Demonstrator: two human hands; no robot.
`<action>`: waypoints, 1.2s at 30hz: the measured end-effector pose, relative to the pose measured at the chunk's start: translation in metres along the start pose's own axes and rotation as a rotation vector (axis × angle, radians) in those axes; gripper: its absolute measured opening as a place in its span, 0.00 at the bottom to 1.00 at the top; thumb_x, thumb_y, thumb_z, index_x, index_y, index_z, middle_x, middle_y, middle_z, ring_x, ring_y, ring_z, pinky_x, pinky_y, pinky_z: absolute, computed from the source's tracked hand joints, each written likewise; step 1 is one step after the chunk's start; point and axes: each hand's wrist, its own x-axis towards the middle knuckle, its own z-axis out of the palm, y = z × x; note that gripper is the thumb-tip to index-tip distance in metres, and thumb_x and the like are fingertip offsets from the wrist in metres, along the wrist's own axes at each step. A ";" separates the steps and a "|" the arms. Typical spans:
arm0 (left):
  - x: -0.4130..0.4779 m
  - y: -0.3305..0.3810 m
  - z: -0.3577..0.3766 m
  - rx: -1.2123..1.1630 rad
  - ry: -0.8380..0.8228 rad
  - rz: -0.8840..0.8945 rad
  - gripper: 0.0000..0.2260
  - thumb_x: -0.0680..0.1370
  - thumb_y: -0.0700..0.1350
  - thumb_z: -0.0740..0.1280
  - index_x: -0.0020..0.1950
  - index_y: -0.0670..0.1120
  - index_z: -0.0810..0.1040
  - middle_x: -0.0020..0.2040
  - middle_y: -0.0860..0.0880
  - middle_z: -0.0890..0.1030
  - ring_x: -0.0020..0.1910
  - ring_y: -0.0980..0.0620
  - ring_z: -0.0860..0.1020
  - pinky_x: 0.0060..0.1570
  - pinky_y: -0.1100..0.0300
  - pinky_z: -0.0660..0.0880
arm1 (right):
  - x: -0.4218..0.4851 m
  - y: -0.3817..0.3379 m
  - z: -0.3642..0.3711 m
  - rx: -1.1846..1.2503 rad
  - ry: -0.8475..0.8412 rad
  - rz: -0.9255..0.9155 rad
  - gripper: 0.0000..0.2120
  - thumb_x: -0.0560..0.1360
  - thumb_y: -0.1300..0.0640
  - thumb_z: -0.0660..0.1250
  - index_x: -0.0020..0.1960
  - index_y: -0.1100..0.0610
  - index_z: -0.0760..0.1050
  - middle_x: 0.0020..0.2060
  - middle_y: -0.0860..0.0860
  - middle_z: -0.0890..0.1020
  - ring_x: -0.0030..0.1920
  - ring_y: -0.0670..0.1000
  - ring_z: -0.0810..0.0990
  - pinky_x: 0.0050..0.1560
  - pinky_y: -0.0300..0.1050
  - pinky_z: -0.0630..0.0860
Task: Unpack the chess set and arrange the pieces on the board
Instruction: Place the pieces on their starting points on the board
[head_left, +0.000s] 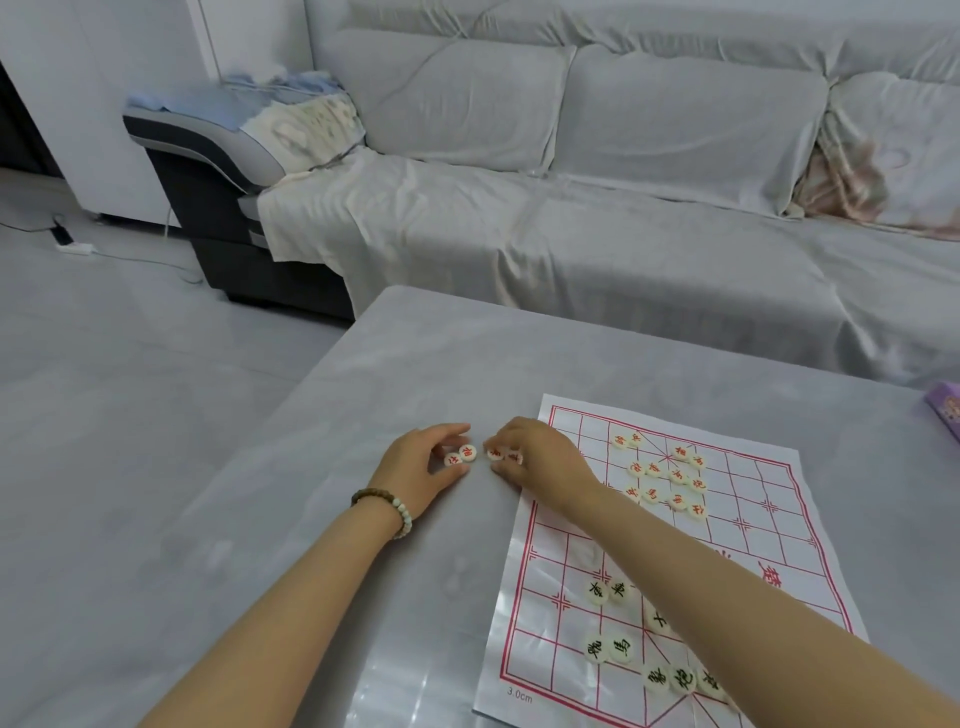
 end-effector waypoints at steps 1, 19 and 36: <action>0.001 0.000 0.001 -0.001 0.003 -0.002 0.19 0.74 0.45 0.70 0.64 0.53 0.74 0.53 0.58 0.79 0.44 0.66 0.72 0.52 0.68 0.69 | 0.001 -0.001 0.000 0.022 0.010 0.013 0.11 0.75 0.55 0.66 0.57 0.52 0.79 0.53 0.49 0.78 0.53 0.50 0.75 0.51 0.43 0.71; 0.013 0.023 0.006 0.212 -0.129 0.046 0.10 0.75 0.50 0.68 0.55 0.51 0.81 0.46 0.51 0.76 0.43 0.54 0.75 0.51 0.58 0.75 | -0.042 0.032 -0.013 0.270 0.211 0.110 0.09 0.74 0.56 0.69 0.54 0.52 0.81 0.47 0.46 0.80 0.40 0.42 0.75 0.47 0.38 0.75; 0.045 0.107 0.104 0.115 -0.174 0.091 0.13 0.75 0.47 0.68 0.60 0.48 0.78 0.52 0.49 0.77 0.48 0.53 0.75 0.55 0.60 0.74 | -0.129 0.151 -0.078 0.209 0.425 0.385 0.09 0.73 0.58 0.70 0.52 0.53 0.81 0.47 0.47 0.81 0.42 0.44 0.77 0.41 0.29 0.69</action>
